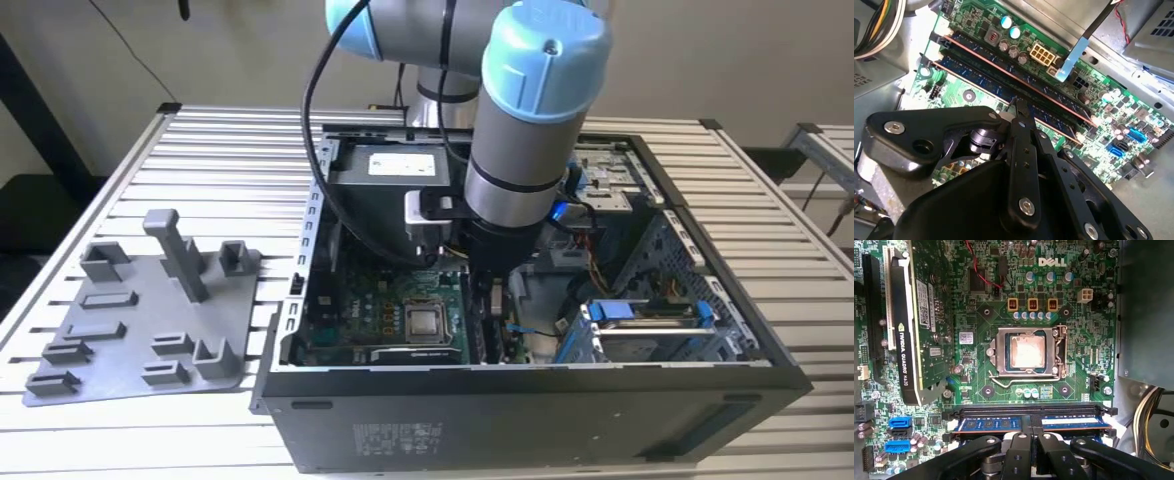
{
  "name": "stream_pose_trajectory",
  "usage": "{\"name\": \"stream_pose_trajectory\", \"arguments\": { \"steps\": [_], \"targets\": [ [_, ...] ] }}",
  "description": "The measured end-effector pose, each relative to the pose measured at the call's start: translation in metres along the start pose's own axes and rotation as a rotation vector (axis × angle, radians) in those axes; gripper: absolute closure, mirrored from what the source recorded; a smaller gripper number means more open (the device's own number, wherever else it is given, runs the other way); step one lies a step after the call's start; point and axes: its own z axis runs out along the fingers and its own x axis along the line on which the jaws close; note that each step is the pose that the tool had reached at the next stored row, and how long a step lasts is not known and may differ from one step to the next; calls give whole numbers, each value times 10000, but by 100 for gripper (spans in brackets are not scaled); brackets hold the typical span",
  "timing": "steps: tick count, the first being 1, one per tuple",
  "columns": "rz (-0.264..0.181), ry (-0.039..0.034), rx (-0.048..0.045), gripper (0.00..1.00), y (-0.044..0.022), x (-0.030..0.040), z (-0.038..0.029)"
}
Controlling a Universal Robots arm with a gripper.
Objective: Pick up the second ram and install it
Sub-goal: 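Press down the second ram until it locks into place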
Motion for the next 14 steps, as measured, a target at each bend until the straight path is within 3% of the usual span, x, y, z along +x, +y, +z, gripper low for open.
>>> {"name": "stream_pose_trajectory", "arguments": {
  "steps": [10, 14],
  "targets": [
    [0, 21, -5, 89, -4, -21, -379],
    [0, 20, -6, 89, -5, -28, -490]
  ]
}}
